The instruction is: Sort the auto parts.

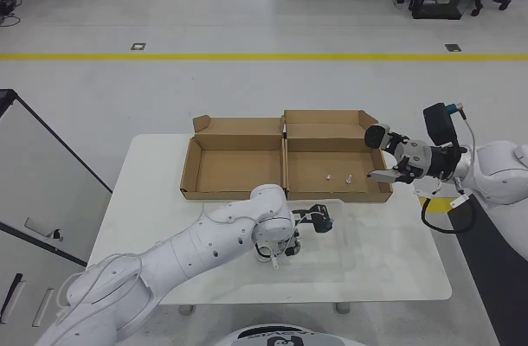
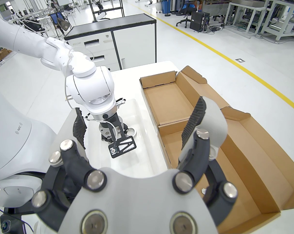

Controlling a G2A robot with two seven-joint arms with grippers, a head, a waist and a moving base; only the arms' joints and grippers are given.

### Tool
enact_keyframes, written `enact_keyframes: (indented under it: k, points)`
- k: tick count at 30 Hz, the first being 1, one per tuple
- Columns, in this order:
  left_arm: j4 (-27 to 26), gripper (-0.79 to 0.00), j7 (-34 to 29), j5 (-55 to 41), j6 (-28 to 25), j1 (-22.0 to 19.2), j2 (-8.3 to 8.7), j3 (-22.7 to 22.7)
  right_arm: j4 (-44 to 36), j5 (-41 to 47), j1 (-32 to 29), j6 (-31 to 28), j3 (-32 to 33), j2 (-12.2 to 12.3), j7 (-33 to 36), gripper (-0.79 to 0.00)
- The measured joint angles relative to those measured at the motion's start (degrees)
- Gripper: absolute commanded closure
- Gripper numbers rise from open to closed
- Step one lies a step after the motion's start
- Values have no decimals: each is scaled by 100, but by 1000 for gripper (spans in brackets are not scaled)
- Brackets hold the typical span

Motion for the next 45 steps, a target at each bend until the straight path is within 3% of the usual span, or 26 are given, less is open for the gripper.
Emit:
enact_keyframes:
  k: [27,31,32,33,45]
  points:
    - [139,-320,19,74,-4,31,-90,-27,0,0,0,0,0,0,0,-785]
    - [150,-148,13,80,2,48,-99,-32,0,0,0,0,0,0,0,-785]
    - [156,-46,16,85,2,51,-101,-31,0,0,0,0,0,0,0,-785]
    - [162,0,20,92,0,55,-104,-30,0,0,0,0,0,0,0,-785]
    - [21,0,21,81,-102,77,-82,-138,0,0,0,0,0,0,0,-785]
